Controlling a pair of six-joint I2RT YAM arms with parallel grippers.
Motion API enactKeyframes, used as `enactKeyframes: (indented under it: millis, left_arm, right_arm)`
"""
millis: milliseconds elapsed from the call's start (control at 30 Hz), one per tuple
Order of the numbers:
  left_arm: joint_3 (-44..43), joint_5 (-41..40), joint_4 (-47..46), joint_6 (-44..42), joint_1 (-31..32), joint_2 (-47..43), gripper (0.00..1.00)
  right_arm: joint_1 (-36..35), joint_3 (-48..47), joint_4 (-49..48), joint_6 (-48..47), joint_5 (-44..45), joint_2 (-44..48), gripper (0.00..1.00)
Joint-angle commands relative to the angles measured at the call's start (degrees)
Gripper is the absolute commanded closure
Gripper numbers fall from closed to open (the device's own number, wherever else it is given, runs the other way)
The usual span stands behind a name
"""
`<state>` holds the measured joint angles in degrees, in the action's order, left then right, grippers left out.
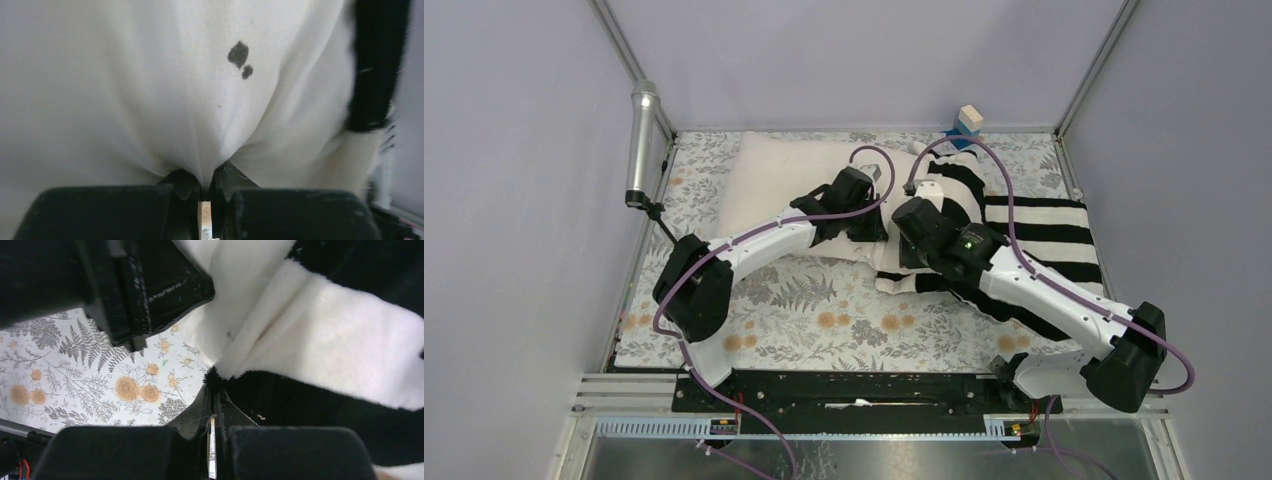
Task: Put the pillow into the pillowcase
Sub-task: Stuff the pillow into the pillowcase.
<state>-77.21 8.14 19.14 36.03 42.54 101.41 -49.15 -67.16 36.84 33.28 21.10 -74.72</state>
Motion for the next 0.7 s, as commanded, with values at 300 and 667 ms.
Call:
enactKeyframes:
  millis: [300, 667]
  left_arm:
    - [-5.42, -1.69, -9.01, 9.99, -0.96, -3.59, 1.00]
    - [-1.67, -1.50, -11.85, 10.80, 2.53, 1.92, 1.00]
  right_arm:
    - [6.03, 16.30, -9.88, 2.09, -6.92, 4.33, 1.00]
    - [5.94, -2.10, -2.23, -3.47, -5.92, 3.87, 0.86]
